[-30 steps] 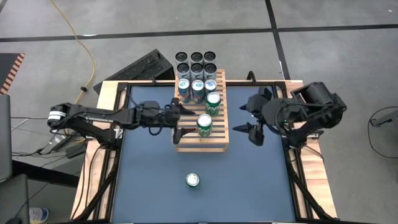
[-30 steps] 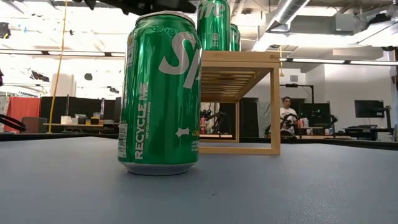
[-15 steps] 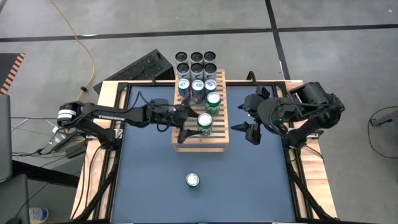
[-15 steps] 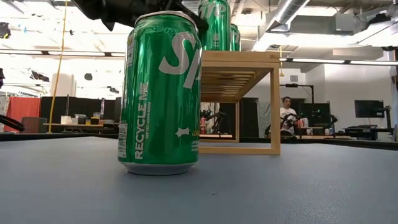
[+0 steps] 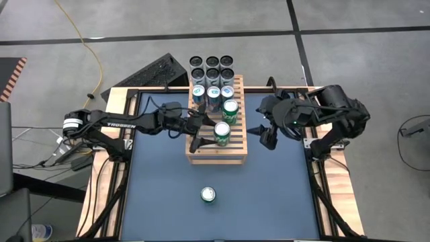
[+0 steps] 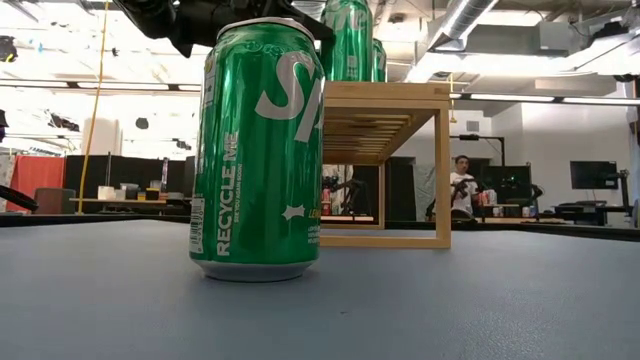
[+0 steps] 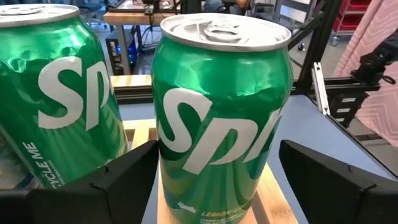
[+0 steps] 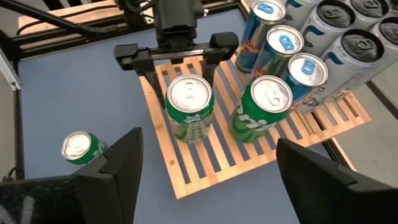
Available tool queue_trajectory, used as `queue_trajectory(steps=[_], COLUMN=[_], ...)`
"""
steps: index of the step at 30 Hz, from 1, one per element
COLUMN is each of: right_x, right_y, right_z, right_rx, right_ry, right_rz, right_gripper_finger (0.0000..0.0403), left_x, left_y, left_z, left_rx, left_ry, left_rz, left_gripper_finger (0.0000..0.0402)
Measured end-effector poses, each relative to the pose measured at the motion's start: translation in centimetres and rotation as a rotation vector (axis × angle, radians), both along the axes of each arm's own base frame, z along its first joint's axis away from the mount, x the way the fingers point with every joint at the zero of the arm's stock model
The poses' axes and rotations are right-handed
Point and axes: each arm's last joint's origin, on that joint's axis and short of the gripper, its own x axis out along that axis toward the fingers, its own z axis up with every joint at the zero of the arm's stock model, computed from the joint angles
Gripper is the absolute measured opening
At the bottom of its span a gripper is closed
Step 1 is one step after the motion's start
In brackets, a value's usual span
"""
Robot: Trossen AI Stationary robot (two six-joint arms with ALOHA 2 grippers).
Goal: Place canned beverage on shelf
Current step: Put the green soda can on the shelf aligned to the other green soda can
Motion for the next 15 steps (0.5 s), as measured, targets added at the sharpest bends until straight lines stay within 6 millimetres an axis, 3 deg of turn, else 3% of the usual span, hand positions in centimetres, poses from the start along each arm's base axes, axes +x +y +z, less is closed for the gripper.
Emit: queue_trajectory(steps=[10, 15], right_x=[0.0, 1.1], right_y=[-0.1, 0.1], right_z=[0.0, -2.0], right_rx=[0.023, 0.016], right_ry=[-0.008, 0.066], right_rz=[-0.028, -0.070], right_gripper_finger=[0.0306, 0.0303], left_x=[0.0, 0.0], left_y=[0.0, 0.0], left_z=[-0.2, -0.2], left_rx=[-0.002, -0.027], left_ry=[0.022, 0.029], left_rz=[0.015, 0.027], left_gripper_finger=[0.0248, 0.0237])
